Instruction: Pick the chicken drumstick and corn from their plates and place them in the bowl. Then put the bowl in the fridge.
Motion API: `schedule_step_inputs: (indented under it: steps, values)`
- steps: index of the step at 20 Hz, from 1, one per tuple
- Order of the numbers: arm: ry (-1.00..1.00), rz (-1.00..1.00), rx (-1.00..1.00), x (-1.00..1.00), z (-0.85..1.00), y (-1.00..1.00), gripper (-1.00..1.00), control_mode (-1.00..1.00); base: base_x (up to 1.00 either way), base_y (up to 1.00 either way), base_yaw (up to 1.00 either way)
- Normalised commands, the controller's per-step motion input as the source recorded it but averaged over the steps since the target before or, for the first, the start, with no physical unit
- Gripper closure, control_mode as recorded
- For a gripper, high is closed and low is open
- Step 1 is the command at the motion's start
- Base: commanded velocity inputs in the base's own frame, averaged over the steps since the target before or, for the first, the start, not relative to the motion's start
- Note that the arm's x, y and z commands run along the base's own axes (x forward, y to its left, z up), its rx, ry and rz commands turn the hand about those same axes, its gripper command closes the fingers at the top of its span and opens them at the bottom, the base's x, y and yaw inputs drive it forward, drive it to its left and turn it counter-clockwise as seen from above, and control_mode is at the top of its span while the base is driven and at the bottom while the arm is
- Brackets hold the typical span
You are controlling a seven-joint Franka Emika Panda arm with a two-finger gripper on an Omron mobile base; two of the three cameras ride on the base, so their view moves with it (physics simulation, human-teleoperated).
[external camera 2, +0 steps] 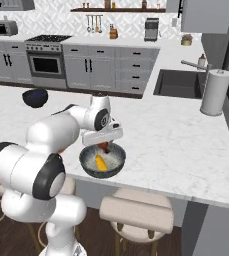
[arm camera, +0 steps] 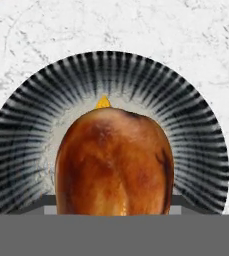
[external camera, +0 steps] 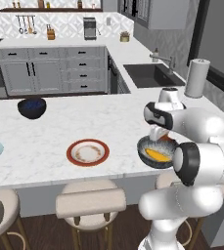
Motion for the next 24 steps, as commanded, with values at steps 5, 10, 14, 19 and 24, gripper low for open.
schedule_step_inputs:
  steps: [5,10,14,19,24]
  values:
    - [0.05,0.09,0.00,0.14,-0.48,-0.06,1.00,-1.00,0.00,0.00,0.00]
    - [0.10,0.04,0.00,0.00,-0.44,0.00,1.00,-1.00,0.00,0.00,0.00]
    - [0.03,0.02,0.00,0.00,-0.33,0.00,1.00,-1.00,0.00,0.00,0.00]
    - [0.00,0.00,0.00,0.00,-0.11,0.00,-1.00,-1.00,0.00,0.00,0.00]
    - [-0.02,0.00,0.00,-0.15,0.01,0.00,-1.00,-1.00,0.00,0.00,0.00]
